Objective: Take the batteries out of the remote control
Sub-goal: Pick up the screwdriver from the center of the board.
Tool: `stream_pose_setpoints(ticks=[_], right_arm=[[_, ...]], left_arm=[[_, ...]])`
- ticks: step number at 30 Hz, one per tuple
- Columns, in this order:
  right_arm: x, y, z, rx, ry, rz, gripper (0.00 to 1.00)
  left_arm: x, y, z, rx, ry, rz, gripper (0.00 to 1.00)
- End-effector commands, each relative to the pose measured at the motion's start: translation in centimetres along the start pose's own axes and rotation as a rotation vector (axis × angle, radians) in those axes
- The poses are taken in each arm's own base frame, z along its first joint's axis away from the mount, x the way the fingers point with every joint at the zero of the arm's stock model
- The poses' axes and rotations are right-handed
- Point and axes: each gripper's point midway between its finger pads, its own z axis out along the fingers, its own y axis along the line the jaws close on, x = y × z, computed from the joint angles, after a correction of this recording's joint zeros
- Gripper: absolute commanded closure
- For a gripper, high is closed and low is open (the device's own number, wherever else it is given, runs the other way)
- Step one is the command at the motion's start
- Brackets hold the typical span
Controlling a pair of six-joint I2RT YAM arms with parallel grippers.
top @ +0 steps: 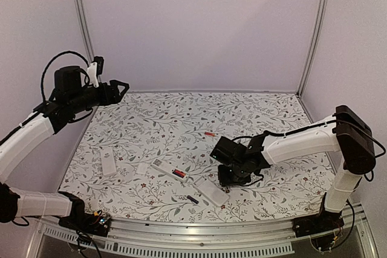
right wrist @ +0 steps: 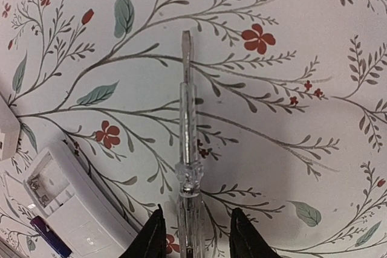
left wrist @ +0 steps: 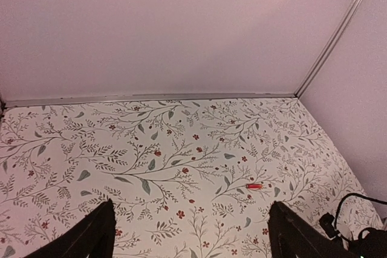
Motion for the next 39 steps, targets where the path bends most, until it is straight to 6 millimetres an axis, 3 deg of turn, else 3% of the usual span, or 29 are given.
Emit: stream_pose_setpoints(ticks=[1, 18, 28, 33, 39], right_arm=[[0.3, -0.2, 0.3, 0.065, -0.003, -0.033, 0.67], [1.1, -0.7, 1.5, 0.076, 0.015, -0.013, 0.83], [0.3, -0.9, 1.2, 0.022, -0.014, 0.025, 0.93], [-2.4, 0.6, -2.1, -0.087, -0.13, -0.006, 0.95], [-4.8, 3.8, -7.3, -0.331, -0.271, -0.084, 0.97]], left_arm=[[0.8, 0.9, -0.1, -0.028, 0.02, 0.005, 0.13], [1.4, 1.3, 0.4, -0.043, 0.033, -0.002, 0.14], [1.6, 1.0, 0.5, -0.018, 0.035, -0.015, 0.14], [2.0, -1.4, 0.6, 0.126, 0.045, -0.005, 0.14], [3.5, -6.3, 0.8, 0.398, 0.102, 0.015, 0.16]])
